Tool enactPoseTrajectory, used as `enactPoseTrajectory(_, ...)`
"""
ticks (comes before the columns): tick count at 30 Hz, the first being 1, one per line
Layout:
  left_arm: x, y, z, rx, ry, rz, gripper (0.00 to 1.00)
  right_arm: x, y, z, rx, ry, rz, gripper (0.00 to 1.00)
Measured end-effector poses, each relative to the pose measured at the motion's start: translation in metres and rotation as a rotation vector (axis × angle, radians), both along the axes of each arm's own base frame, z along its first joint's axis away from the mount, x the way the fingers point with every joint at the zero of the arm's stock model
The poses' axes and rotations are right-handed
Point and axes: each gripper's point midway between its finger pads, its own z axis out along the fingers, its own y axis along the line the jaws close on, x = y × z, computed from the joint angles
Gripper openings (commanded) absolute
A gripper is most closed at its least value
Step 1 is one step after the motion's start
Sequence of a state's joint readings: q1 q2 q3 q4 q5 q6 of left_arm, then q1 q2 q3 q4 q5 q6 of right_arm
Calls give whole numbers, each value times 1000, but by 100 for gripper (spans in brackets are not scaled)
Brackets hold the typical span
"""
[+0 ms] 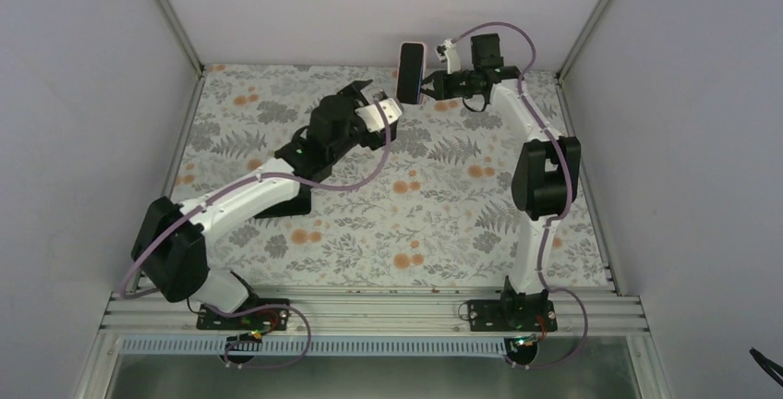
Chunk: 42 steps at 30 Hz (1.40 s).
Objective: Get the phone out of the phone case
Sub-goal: Remove the phone case from the phone.
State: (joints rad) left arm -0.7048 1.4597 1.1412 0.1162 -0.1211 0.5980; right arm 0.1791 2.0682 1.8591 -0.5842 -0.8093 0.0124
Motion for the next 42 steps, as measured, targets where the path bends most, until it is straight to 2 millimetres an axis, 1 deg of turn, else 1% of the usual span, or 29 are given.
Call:
enactPoseTrajectory(2,3,-7,-9,22,-12,9,100,3,1,-2,-1,15,-25,3)
enactPoseTrajectory(4,7,-15,-18,39,-25,20,100,5,3,0,6,18,-34,3)
enactPoseTrajectory(8,18,-29,-43,79,-31,42,100,9,5,6,25,12,-50,3)
enactPoseTrajectory(11,26,-36,-61,106,-23,58,100,11,5,8,34,13,-59,3)
enactPoseTrajectory(13,32,-38,-66,105,-29,76,100,11,5,9,39,12,-62,4)
enactPoseTrajectory(16,36,-37,-65,94,-43,97,100,11,5,7,42,16,-64,3)
enactPoseTrajectory(21,46,-42,-49,44,-79,122,100,8,8,1,45,34,-61,3)
enactPoseTrajectory(23,46,-43,-48,33,-84,120,100,6,10,0,48,37,-57,3)
enactPoseTrajectory(30,48,-54,-53,25,-72,78,100,4,13,4,60,38,-51,3)
enactPoseTrajectory(36,51,-57,-64,37,-60,80,100,2,13,9,71,27,-47,3)
enactPoseTrajectory(38,53,-58,-69,46,-55,86,100,-1,14,11,73,27,-44,4)
enactPoseTrajectory(40,54,-57,-72,52,-55,91,100,-3,14,14,77,25,-38,3)
enactPoseTrajectory(42,56,-56,-69,45,-65,102,100,-6,16,16,79,22,-34,3)
